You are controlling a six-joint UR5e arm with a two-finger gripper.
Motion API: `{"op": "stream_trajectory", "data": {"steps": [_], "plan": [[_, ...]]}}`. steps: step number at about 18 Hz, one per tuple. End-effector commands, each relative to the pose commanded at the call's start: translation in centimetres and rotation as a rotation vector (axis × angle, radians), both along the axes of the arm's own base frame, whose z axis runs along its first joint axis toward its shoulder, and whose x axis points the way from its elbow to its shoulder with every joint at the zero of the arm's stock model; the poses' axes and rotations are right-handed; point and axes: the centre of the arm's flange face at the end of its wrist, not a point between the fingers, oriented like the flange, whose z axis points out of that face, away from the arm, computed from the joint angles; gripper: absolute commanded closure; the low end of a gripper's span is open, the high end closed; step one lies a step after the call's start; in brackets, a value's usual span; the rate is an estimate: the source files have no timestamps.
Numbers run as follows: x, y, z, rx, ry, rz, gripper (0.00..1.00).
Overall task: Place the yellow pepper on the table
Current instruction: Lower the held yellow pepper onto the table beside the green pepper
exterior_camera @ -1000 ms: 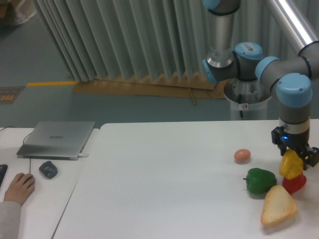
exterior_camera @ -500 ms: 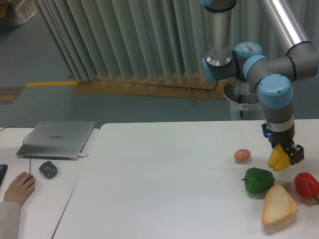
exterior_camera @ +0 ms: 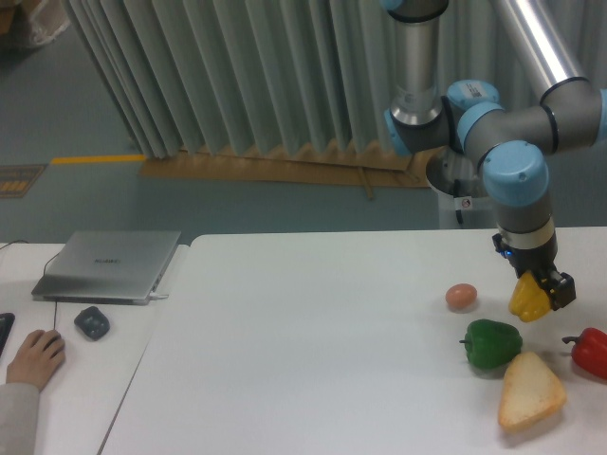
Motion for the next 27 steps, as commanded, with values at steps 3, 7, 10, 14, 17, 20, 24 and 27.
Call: {"op": "stream_trajectory", "data": {"steps": [3,7,10,14,17,20,24,27], "plan": [[-0.6,0.5,-0.2,0.021,0.028,0.011,0.4],[-1.0,0.6,-0.3,0.022,0.028,0.009,0.4],[-1.0,0.6,-0.4,0.019,0.03,0.01,0.24],[-1.2,0.6,-0.3,0.024,0.038,0.016,0.0],[-1.1,0.5,-0.2,0.025,0.037,0.016,0.0],[-1.1,0.6,-0.2,0.027,0.033,0.018,0.0],[-1.8,0.9,1.4,0.078,0.038,0.043,0.0],[-1.7,1.1,1.5,0.103,0.02,0.053,0.0]]}}
